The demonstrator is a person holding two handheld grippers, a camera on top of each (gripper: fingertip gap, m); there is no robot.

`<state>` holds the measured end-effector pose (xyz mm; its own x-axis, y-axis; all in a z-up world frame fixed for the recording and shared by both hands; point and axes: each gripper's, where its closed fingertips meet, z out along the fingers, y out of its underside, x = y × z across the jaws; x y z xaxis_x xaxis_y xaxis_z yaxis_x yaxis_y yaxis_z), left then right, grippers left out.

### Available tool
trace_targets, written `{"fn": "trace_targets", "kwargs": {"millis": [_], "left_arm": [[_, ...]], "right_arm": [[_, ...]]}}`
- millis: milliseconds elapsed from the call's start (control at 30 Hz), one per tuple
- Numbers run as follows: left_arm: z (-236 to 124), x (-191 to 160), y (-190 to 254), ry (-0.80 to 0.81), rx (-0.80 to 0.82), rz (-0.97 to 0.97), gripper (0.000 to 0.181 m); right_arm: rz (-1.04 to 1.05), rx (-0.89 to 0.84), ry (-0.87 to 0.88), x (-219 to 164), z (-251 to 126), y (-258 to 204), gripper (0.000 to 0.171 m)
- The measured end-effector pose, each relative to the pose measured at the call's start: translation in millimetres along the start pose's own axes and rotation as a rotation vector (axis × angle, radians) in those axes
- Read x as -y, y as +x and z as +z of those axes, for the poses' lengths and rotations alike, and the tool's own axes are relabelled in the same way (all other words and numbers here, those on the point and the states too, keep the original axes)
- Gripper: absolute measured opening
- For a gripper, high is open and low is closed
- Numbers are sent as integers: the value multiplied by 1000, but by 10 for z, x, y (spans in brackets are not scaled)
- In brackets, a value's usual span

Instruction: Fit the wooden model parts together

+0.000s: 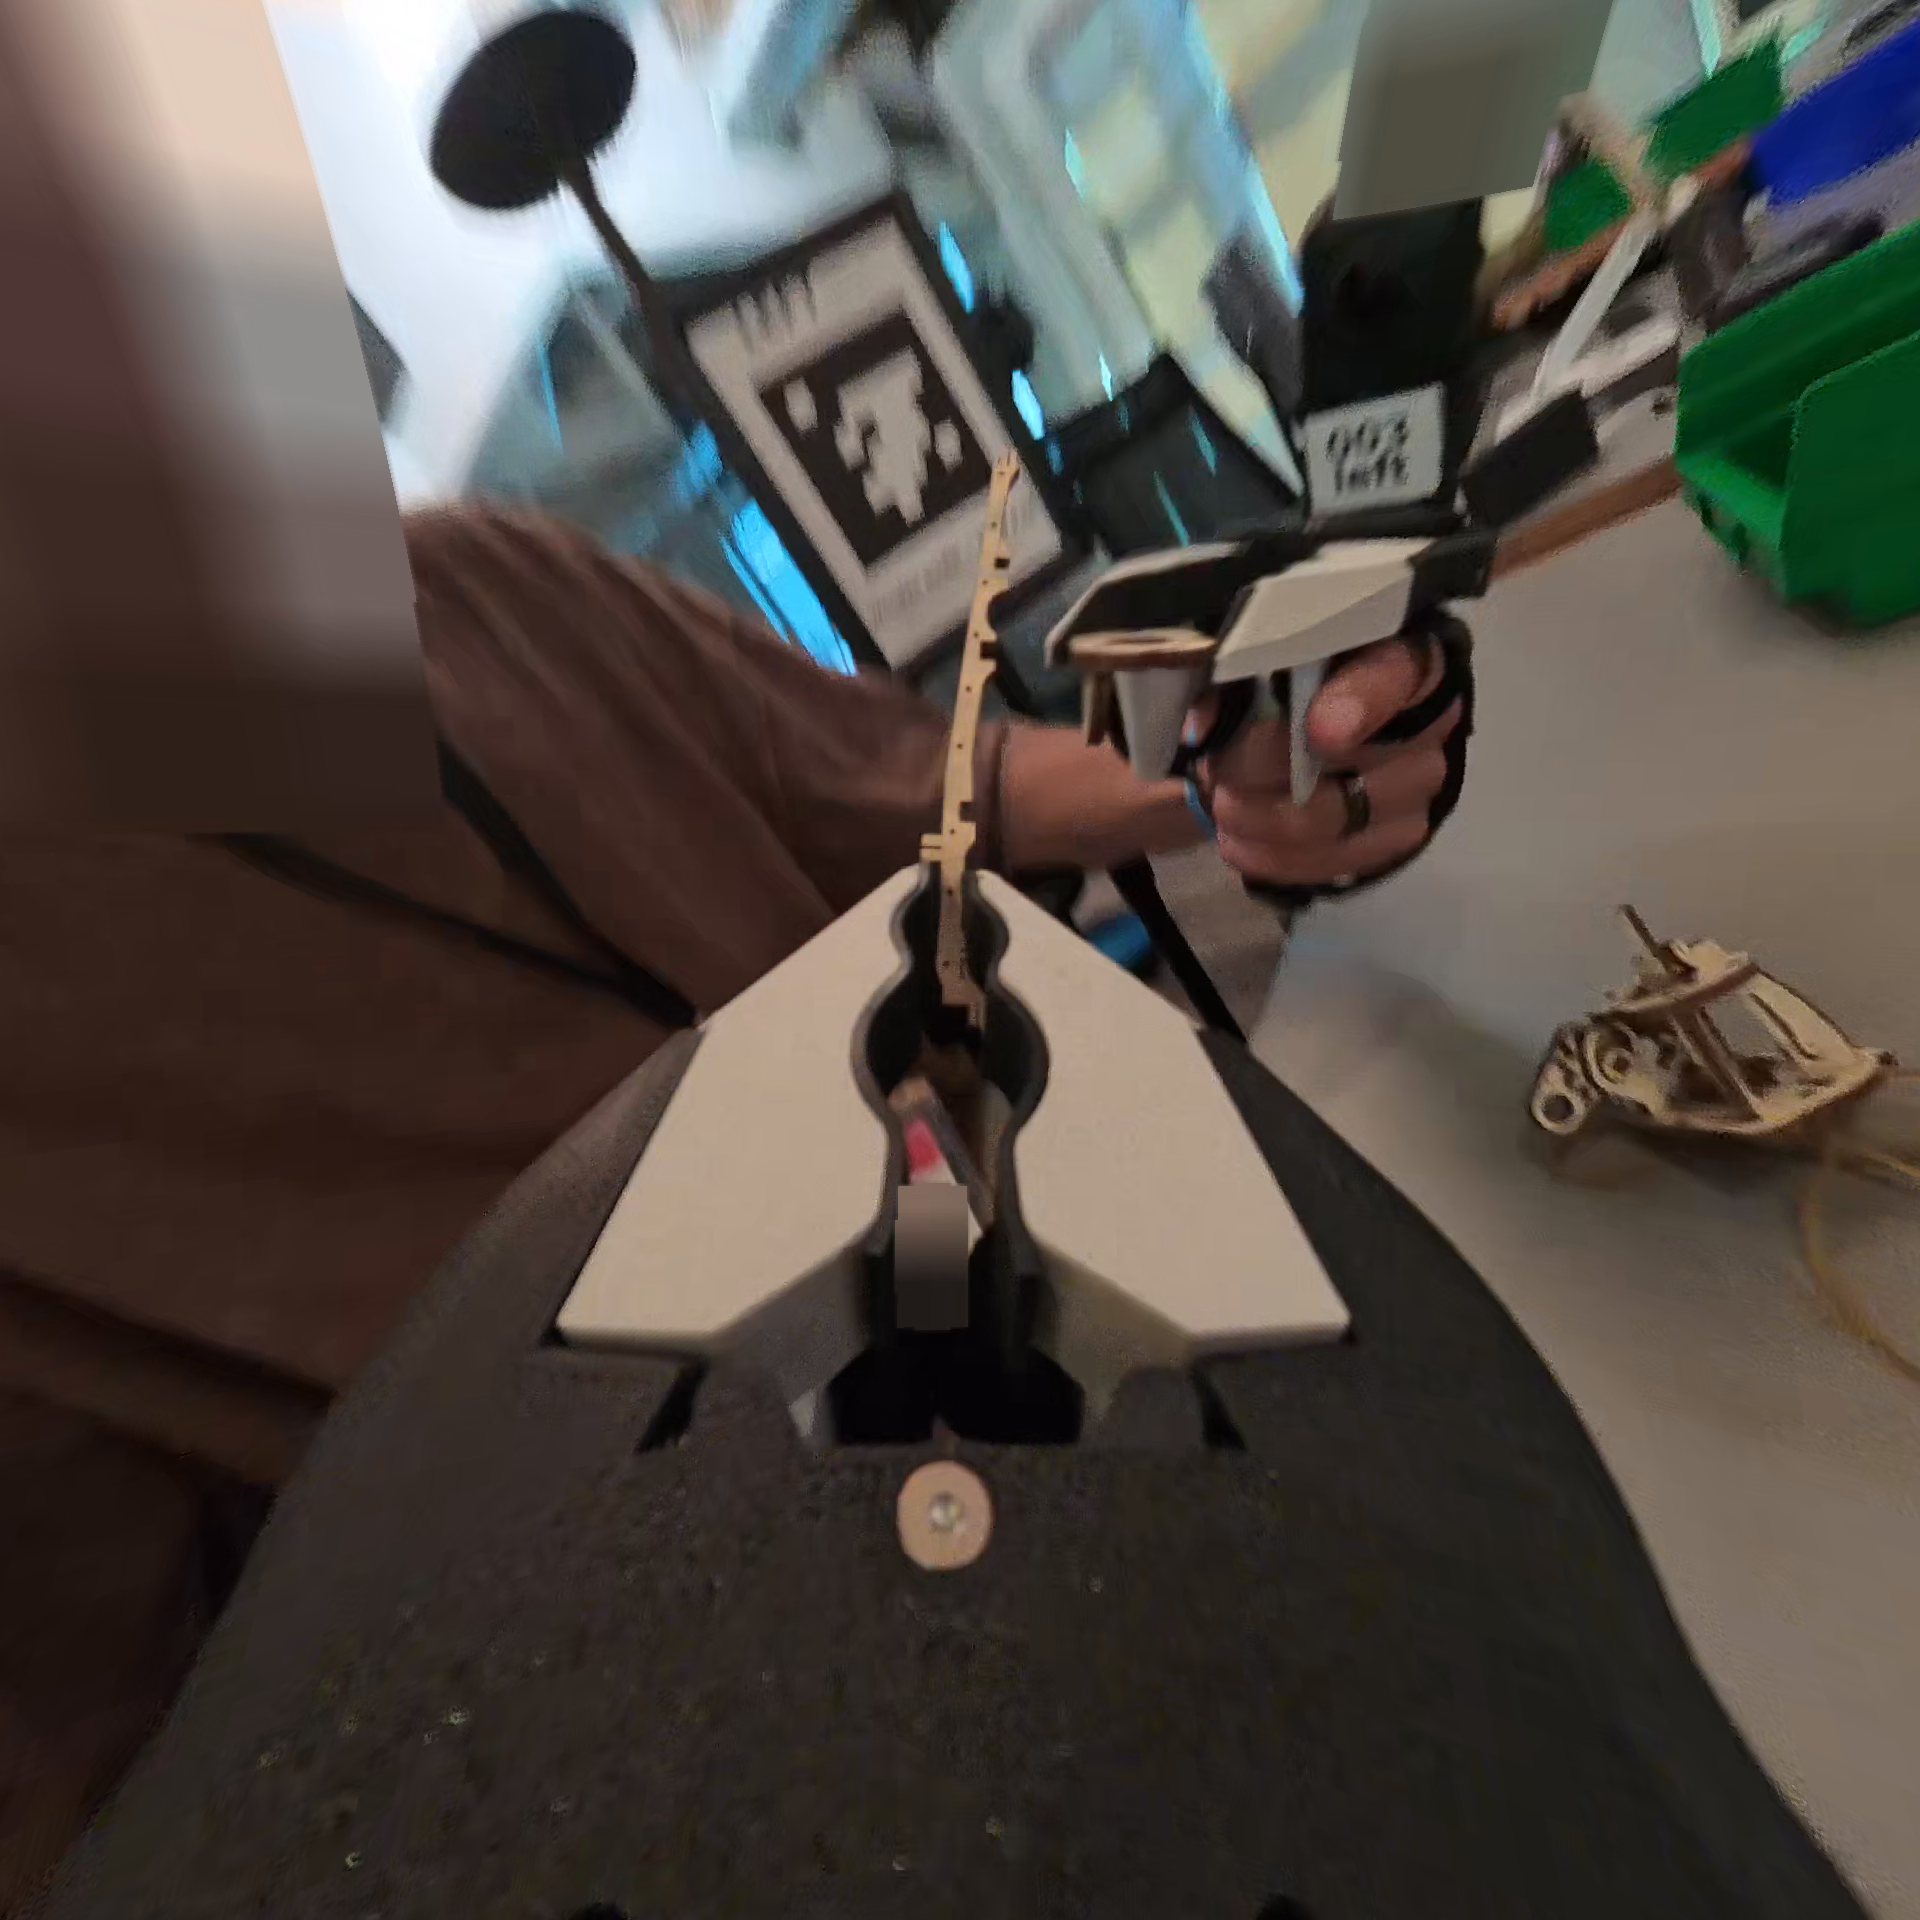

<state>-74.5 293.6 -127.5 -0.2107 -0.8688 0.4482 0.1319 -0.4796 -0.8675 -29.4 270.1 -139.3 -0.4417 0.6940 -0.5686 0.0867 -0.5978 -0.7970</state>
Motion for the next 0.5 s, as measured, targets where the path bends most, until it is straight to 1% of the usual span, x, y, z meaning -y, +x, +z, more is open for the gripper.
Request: {"fn": "trace_targets", "kwargs": {"millis": [100, 167, 233, 300, 400, 500], "left_arm": [[72, 120, -31, 51, 40, 4, 33], [89, 240, -47, 127, 55, -45, 32], [93, 280, -79, 171, 88, -76, 32], [96, 269, -104, 184, 117, -94, 32], [75, 295, -142, 213, 152, -121, 32], [56, 304, -167, 225, 166, -138, 32]], "right_arm": [[128, 96, 246, 178, 53, 40, 3], [193, 160, 345, 246, 104, 45, 3], [245, 211, 415, 307, 143, 37, 4], [291, 231, 459, 327, 181, 52, 4], [349, 233, 479, 294, 241, 85, 4], [354, 219, 511, 305, 214, 118, 4]]}}
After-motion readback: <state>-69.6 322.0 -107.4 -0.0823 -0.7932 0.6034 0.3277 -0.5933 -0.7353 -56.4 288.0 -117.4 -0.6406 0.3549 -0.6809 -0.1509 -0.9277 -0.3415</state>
